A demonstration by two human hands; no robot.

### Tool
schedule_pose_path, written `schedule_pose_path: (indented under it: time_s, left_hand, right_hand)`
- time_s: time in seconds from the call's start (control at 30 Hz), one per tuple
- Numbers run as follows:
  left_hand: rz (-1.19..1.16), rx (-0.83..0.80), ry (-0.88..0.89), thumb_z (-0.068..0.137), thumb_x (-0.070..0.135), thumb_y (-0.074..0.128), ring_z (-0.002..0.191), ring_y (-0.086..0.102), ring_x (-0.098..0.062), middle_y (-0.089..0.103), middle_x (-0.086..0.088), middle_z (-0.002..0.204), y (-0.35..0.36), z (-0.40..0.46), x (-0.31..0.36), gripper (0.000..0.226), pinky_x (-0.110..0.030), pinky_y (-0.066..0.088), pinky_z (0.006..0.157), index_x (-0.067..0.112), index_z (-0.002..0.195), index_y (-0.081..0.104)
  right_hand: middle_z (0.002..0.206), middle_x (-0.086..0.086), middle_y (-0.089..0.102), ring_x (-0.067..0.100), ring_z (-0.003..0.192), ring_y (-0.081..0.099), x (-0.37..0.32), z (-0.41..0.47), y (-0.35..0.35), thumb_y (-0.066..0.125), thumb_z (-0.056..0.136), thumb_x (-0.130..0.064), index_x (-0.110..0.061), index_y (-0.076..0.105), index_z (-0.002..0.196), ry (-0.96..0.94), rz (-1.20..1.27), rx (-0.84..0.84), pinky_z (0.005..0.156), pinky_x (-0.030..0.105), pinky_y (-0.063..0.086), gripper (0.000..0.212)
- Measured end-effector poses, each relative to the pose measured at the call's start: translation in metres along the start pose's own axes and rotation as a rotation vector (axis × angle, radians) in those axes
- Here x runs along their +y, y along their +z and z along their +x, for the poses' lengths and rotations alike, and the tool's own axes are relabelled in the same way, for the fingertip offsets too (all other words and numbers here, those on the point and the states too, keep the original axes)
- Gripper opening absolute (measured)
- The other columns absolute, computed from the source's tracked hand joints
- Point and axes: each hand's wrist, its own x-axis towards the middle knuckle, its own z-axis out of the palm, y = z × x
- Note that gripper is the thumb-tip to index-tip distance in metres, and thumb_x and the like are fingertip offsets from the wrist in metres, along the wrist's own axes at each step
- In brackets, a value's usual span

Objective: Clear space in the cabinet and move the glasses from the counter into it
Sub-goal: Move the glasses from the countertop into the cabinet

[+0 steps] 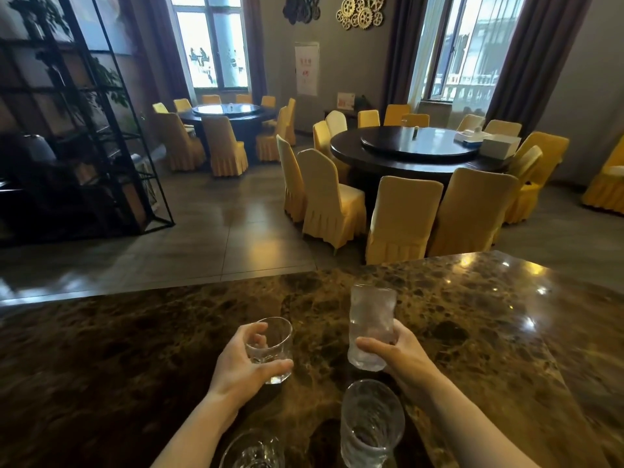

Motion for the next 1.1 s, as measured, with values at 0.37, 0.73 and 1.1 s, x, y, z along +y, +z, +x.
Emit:
schedule_pose_path:
  time_s: [0.37,0.73,1.1]
  left_hand:
    - [0.355,0.021,0.125,0.042,0.048,0.097,0.097,0.061,-0.003,0.060,0.015,0.107,0.016,0.009,0.003,0.094,-0.028,0.055,0.087,0.033,0.124,0.054]
    - [0.458,-0.012,0.130,0.040,0.049,0.097,0.092,0.059,-0.002,0.054,0.019,0.104,0.028,0.014,0.001,0.091,-0.021,0.056,0.080,0.034,0.117,0.051]
    - [0.435,-0.091,0.066,0.050,0.053,0.093,0.122,0.051,-0.012,0.048,0.009,0.136,0.016,0.003,0.002,0.120,-0.041,0.049,0.102,0.030,0.148,0.028]
  right_hand:
    - [0.115,-0.006,0.069,0.010,0.109,0.065,0.016,0.008,0.004,0.097,0.047,-0.029,-0.028,0.057,0.124,-0.175,-0.406,0.078,0.095,0.035,0.055,0.087]
    - [0.109,-0.006,0.070,0.009,0.104,0.065,0.021,0.009,-0.001,0.098,0.049,-0.015,-0.031,0.058,0.115,-0.139,-0.422,0.114,0.085,0.024,0.052,0.079]
    - [0.125,-0.004,0.057,0.020,0.121,0.053,-0.009,-0.010,-0.014,0.090,0.062,-0.002,-0.026,0.043,0.142,0.053,-0.472,0.061,0.090,0.037,0.054,0.096]
